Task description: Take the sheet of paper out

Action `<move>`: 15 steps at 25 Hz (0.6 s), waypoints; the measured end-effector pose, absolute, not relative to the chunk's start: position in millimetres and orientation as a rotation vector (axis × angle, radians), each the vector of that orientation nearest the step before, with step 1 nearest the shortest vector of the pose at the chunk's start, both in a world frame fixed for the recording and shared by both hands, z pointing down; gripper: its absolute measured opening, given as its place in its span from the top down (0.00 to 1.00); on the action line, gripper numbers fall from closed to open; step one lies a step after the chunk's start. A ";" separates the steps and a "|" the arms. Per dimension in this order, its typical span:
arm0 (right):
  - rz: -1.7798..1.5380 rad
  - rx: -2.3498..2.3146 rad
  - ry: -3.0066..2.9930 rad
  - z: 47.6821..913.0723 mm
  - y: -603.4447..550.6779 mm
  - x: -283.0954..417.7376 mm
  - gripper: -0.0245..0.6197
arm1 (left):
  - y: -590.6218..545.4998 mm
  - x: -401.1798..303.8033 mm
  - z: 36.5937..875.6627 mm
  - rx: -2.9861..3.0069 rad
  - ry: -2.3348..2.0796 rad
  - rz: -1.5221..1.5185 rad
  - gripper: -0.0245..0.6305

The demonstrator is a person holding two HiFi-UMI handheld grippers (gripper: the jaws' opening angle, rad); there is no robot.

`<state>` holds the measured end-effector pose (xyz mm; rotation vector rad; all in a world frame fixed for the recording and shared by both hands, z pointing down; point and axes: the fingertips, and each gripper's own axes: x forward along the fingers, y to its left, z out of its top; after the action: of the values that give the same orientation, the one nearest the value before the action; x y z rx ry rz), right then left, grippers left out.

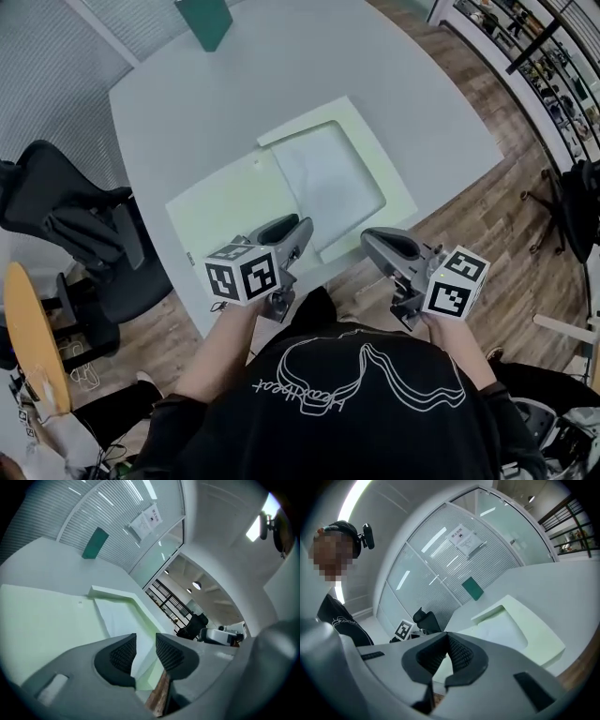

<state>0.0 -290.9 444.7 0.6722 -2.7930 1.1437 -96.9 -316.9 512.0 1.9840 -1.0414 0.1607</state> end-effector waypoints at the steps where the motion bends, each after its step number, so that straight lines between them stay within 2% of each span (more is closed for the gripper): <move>1: 1.150 0.677 -2.787 447.0 -294.1 -1.1 0.95 | -322.3 -99.5 519.3 1.966 -1.034 0.167 0.78; 15: 1.186 0.762 -2.759 458.5 -305.2 -2.0 0.95 | -348.4 -115.5 588.7 1.761 -0.976 0.196 0.77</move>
<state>-2.0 -305.2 458.5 0.7625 -2.7591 1.1859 -115.5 -348.4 588.7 1.7606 -0.9763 0.1964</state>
